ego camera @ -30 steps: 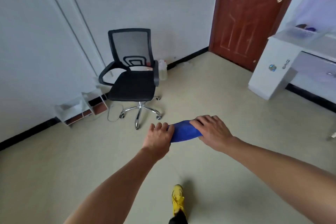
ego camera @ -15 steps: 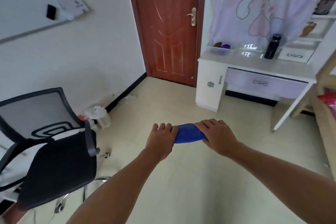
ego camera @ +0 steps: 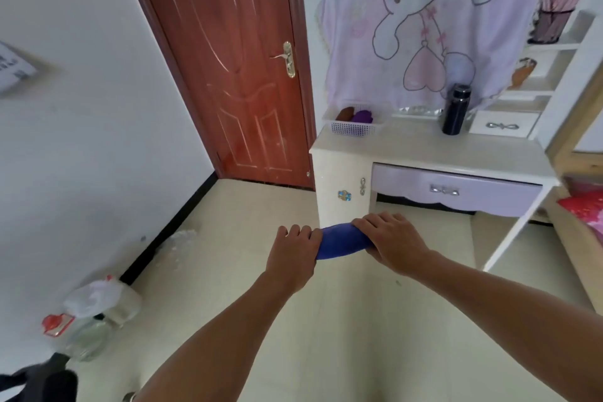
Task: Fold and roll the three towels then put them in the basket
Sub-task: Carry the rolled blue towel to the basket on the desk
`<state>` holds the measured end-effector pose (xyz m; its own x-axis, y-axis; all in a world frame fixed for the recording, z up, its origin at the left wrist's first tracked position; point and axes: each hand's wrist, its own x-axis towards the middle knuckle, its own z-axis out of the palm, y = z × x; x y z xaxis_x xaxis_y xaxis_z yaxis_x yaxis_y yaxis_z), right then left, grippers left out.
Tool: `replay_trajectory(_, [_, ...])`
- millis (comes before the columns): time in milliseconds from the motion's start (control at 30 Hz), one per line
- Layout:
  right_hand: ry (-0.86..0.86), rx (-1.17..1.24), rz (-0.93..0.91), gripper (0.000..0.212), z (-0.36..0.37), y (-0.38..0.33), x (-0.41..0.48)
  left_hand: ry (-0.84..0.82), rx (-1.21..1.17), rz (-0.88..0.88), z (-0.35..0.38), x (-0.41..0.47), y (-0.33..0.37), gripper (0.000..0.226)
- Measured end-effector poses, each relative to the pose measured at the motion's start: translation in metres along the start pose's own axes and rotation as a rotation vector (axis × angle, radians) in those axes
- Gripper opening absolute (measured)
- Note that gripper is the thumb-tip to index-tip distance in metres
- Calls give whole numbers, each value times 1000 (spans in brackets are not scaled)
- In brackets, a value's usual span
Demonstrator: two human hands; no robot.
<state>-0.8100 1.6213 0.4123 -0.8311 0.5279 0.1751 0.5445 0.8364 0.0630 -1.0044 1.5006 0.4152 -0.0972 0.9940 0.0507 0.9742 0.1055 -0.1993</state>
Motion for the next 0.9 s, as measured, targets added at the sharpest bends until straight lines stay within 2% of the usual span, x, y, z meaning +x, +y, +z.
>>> replay_trajectory(233, [8,-4,24,44,8,90,112,12,-57,-16,0,138,-33,29])
replay_trajectory(400, [-5,-15,66,44,42,155,199,25,-87,45,25,253,-65,32])
replay_trajectory(567, [-5,33,120,44,66,213,285,51,-219,119,48,366,-101,31])
replay_trajectory(800, [5,97,306,42,75,294,380,-36,-484,175,53,514,-131,32])
replay_trajectory(900, [-27,126,422,44,87,330,406,14,-557,192,59,561,-130,35])
